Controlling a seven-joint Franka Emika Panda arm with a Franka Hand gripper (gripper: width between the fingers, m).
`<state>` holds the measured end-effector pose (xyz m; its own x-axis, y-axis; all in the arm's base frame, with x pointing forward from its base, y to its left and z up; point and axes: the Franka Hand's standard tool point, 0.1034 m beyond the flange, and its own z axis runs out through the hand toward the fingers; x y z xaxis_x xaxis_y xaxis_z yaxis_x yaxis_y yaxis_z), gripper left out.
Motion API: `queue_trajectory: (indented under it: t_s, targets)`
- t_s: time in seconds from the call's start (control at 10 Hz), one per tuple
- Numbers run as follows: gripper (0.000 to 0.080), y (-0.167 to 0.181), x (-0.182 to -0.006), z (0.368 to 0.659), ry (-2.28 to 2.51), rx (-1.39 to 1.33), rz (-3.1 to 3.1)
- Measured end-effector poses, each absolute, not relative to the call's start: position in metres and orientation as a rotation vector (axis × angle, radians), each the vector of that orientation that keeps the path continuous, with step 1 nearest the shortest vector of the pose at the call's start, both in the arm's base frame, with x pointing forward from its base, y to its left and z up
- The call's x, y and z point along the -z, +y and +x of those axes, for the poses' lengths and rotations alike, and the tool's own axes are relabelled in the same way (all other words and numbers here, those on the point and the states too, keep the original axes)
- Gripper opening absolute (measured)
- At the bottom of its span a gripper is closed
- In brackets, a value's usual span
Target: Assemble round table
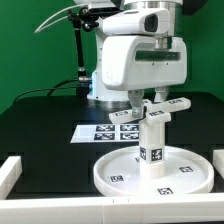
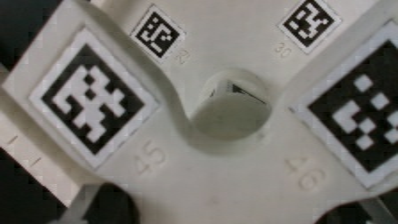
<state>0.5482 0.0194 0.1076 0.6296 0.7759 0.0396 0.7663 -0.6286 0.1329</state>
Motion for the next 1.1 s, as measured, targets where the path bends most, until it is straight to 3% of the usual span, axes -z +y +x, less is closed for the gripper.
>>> queue_trajectory:
  t_s: [0.2,0.3,0.9,1.1]
  targets:
    - [0.0621,0.019,-0.107,0.548,1.301,-0.140,2.742]
    - [0.0641,0.019,-0.107,0.548,1.301,-0.140,2.742]
    - [0.0649,0.024,-0.131,0.560,1.314,-0.035,2.761]
    - [0.0649,0.023,-0.129,0.559,1.312,-0.031,2.763]
